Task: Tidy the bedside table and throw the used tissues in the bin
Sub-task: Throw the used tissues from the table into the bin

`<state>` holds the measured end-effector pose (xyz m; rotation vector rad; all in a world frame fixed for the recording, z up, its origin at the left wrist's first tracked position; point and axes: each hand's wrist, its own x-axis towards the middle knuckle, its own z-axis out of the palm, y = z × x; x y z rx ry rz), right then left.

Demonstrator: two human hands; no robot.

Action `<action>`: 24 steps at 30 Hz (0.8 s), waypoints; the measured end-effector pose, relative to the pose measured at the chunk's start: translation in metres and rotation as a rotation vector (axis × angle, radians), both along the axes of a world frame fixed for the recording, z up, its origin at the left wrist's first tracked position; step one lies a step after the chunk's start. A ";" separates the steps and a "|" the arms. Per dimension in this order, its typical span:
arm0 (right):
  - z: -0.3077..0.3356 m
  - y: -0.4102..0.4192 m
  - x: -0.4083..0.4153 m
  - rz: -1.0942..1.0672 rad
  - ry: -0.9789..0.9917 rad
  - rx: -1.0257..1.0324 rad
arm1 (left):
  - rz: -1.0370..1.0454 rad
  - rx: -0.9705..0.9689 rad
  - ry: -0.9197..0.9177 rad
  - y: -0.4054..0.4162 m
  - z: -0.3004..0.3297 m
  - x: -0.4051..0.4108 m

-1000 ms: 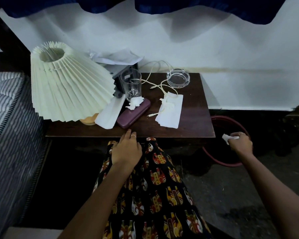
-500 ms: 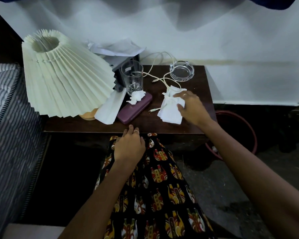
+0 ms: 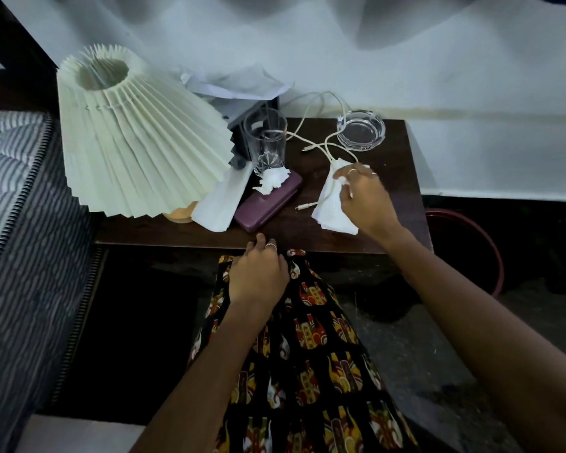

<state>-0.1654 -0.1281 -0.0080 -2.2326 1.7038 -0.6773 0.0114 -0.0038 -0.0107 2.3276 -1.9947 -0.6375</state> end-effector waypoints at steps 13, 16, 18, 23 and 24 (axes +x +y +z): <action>-0.021 0.069 -0.148 -0.566 -0.001 0.288 | 0.030 0.090 0.041 0.006 0.007 0.001; -0.015 0.063 -0.150 -0.604 0.041 0.338 | 0.114 0.084 0.085 0.005 0.008 0.004; 0.000 0.051 -0.133 -0.530 -0.007 0.240 | 0.123 0.081 0.092 0.006 0.008 0.006; 0.036 0.021 -0.041 -0.136 -0.109 0.050 | 0.097 0.098 0.073 0.008 0.010 0.006; 0.040 0.019 -0.018 -0.042 -0.110 0.054 | 0.083 0.101 0.056 0.008 0.010 0.004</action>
